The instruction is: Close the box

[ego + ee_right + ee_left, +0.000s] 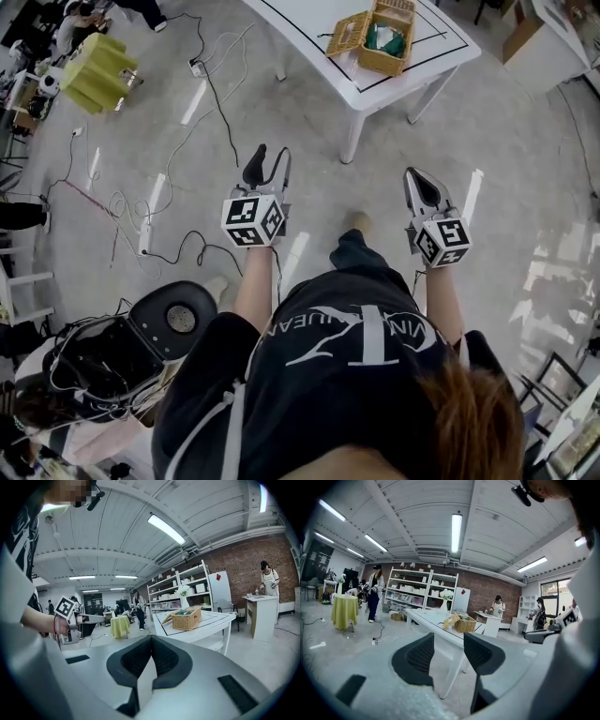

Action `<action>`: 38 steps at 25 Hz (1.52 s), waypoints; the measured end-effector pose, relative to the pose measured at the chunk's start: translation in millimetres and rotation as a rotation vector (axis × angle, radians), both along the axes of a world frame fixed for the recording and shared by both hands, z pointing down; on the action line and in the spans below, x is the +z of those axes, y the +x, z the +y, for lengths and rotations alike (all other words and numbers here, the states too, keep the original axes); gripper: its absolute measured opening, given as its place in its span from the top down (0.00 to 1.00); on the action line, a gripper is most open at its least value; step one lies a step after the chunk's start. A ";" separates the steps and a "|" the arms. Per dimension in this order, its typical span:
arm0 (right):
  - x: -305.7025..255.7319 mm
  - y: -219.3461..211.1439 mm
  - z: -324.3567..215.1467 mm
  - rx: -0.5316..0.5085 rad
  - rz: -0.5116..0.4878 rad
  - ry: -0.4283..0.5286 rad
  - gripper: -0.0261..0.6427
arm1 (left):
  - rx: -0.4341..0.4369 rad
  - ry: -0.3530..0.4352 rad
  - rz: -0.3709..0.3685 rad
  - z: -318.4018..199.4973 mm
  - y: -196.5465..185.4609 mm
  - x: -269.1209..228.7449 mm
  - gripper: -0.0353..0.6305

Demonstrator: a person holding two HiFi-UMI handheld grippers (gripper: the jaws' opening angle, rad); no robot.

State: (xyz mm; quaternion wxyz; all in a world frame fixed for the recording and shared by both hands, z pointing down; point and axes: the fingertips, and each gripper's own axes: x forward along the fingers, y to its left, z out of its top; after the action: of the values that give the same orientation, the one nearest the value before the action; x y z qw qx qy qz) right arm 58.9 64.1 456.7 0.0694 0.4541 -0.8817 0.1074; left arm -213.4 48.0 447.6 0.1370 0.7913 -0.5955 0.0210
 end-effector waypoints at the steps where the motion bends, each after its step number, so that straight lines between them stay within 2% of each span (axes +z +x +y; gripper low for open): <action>1: 0.1 3.4 -10.0 0.000 0.001 -0.003 0.97 | 0.004 -0.003 0.000 -9.8 5.0 0.1 0.66; 6: -3.2 15.2 -58.3 -0.008 -0.006 -0.008 0.97 | 0.007 -0.009 -0.004 -58.7 21.8 -5.2 0.66; 11: 0.6 29.7 -101.3 -0.019 0.003 -0.016 0.97 | -0.006 -0.017 0.031 -104.4 36.9 -4.2 0.66; 19: 8.5 46.6 -147.8 -0.027 0.007 -0.024 0.97 | -0.026 -0.037 0.042 -149.1 55.3 4.0 0.66; 26: 7.9 44.5 -157.5 -0.053 0.031 -0.018 0.97 | -0.007 -0.041 -0.027 -162.4 67.0 -0.7 0.66; 28: 7.8 45.5 -159.3 -0.053 0.030 -0.018 0.97 | -0.003 -0.041 0.013 -165.8 71.4 -2.3 0.67; 33: 14.0 51.1 -162.4 -0.055 0.050 -0.031 0.97 | 0.024 -0.070 0.195 -174.3 91.4 1.8 0.67; 38: 23.0 53.7 -170.5 -0.053 0.072 -0.053 0.97 | 0.051 -0.118 0.287 -189.2 103.9 11.5 0.67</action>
State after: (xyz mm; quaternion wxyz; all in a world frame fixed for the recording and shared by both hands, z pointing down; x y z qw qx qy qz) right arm 112.6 -106.4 479.7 0.1158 0.4323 -0.8871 0.1128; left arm -109.5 -141.2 459.2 0.2664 0.7915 -0.5474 -0.0536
